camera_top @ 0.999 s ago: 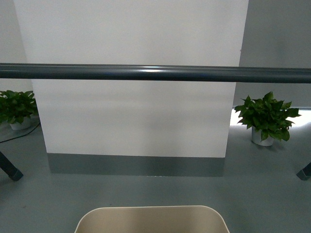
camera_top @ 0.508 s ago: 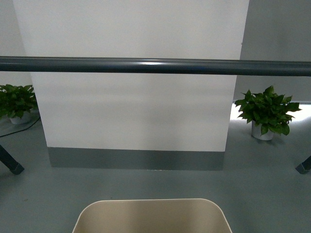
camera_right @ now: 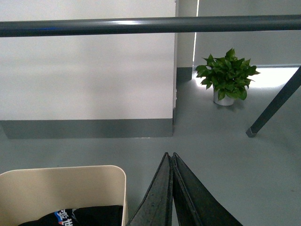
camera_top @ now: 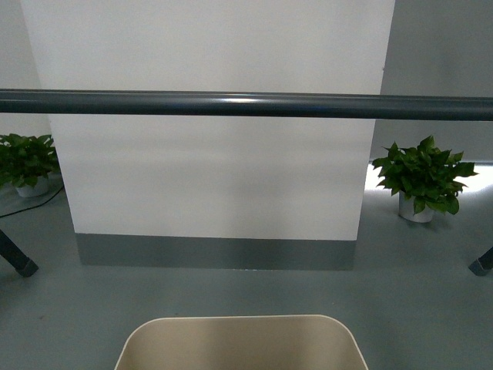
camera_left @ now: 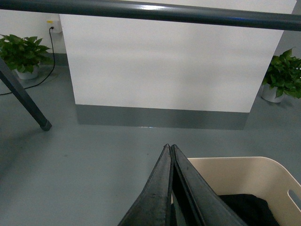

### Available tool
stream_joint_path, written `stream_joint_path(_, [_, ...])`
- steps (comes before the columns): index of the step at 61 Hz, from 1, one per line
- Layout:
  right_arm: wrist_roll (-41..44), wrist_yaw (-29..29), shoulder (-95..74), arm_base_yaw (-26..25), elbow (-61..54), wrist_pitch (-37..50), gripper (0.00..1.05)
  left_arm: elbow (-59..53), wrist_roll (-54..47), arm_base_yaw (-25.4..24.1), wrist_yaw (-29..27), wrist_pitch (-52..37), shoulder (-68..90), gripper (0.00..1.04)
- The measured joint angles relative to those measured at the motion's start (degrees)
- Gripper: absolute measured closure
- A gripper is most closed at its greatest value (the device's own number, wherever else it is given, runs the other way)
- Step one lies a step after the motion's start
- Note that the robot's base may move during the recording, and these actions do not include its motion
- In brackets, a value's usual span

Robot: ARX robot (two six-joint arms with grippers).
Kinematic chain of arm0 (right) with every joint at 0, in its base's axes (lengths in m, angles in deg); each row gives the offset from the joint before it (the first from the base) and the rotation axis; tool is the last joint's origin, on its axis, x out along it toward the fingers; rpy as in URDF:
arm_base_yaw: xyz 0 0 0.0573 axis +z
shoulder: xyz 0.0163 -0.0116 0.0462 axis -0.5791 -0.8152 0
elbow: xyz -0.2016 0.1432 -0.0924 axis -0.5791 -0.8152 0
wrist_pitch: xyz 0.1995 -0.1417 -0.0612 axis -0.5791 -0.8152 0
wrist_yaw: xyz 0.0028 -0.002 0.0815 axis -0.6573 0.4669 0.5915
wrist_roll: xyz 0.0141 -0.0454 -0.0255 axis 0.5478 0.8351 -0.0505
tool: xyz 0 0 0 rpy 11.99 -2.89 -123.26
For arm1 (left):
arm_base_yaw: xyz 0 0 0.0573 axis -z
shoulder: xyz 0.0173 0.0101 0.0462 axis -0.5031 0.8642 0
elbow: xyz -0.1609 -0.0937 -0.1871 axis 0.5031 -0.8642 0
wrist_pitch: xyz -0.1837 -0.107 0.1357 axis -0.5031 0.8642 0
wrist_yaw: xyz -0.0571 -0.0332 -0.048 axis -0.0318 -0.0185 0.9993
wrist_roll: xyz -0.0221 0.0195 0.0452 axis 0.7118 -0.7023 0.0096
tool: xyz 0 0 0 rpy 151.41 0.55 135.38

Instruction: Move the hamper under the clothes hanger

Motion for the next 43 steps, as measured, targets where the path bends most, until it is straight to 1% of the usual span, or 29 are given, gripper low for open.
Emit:
stream_joint_path(33, [0.0, 0.0, 8.68, 0.0, 0.0, -8.68, 1.03, 0.0, -0.11, 0.0, 0.0, 9.03, -9.03, 1.01])
stream_joint_path(37, [-0.02, 0.02, 12.09, 0.0, 0.07, -13.22, 1.03, 0.0, -0.11, 0.0, 0.0, 10.51, -10.47, 1.01])
stream_joint_path(38, [0.0, 0.07, 13.7, 0.0, 0.04, -15.45, 1.03, 0.0, -0.13, 0.0, 0.0, 11.43, -11.26, 1.01])
stream_joint_path(39, [0.02, 0.11, 14.51, 0.0, 0.04, -16.52, 1.03, 0.0, -0.13, 0.0, 0.0, 13.77, -12.68, 1.01])
stream_joint_path(43, [0.0, 0.15, 17.29, 0.02, 0.04, -18.62, 1.03, 0.0, -0.13, 0.0, 0.0, 18.47, -16.59, 1.01])
